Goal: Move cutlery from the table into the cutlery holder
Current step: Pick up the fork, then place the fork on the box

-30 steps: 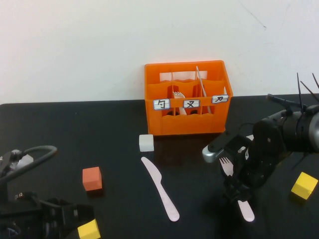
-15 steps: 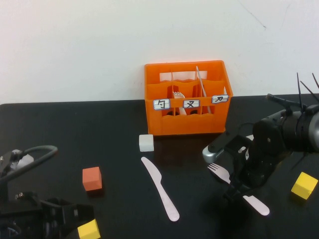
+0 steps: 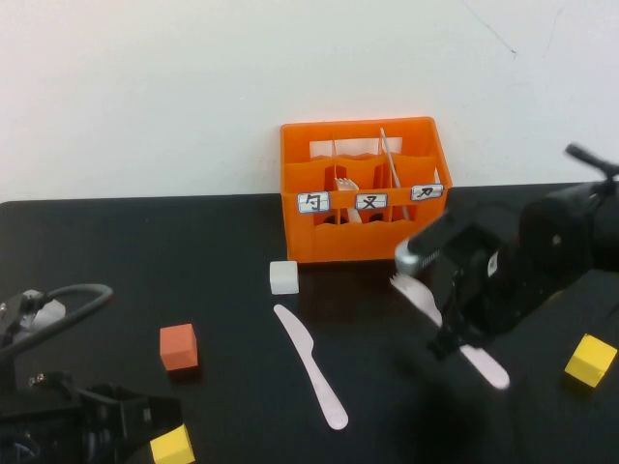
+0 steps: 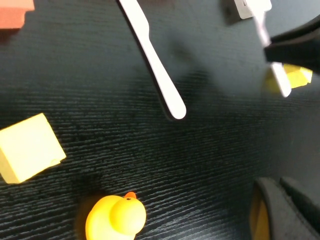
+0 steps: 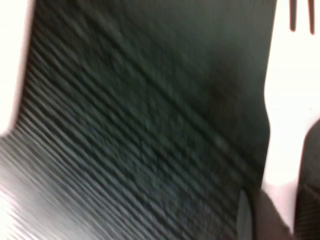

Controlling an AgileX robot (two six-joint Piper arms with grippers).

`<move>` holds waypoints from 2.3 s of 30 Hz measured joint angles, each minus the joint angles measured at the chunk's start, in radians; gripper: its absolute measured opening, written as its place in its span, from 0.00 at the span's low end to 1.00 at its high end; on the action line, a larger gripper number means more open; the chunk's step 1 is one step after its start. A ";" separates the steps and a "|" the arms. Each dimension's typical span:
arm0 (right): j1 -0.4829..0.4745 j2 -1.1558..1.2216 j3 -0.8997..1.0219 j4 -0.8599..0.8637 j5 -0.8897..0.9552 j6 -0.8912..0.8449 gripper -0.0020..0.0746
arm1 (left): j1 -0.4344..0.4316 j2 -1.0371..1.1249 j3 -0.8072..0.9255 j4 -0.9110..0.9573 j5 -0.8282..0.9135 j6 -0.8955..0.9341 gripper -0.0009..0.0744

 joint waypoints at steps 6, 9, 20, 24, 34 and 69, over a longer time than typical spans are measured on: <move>0.000 -0.133 0.004 0.137 -0.140 -0.119 0.21 | 0.000 0.000 0.000 0.000 0.000 0.006 0.01; 0.000 -0.192 0.004 0.213 -0.287 -0.154 0.21 | 0.000 0.000 0.000 0.000 0.000 0.006 0.01; 0.002 -0.144 -0.153 0.318 -0.495 -0.160 0.21 | 0.000 0.000 0.000 0.000 0.000 0.003 0.01; 0.010 -0.063 -0.246 0.318 -0.509 -0.151 0.21 | 0.000 0.000 0.000 0.000 0.000 0.009 0.01; 0.040 0.152 -0.470 0.326 -0.535 -0.169 0.21 | 0.000 0.000 0.000 -0.023 -0.002 0.009 0.01; 0.038 0.313 -0.564 0.327 -0.535 -0.380 0.50 | 0.000 0.000 0.000 -0.037 0.033 0.084 0.01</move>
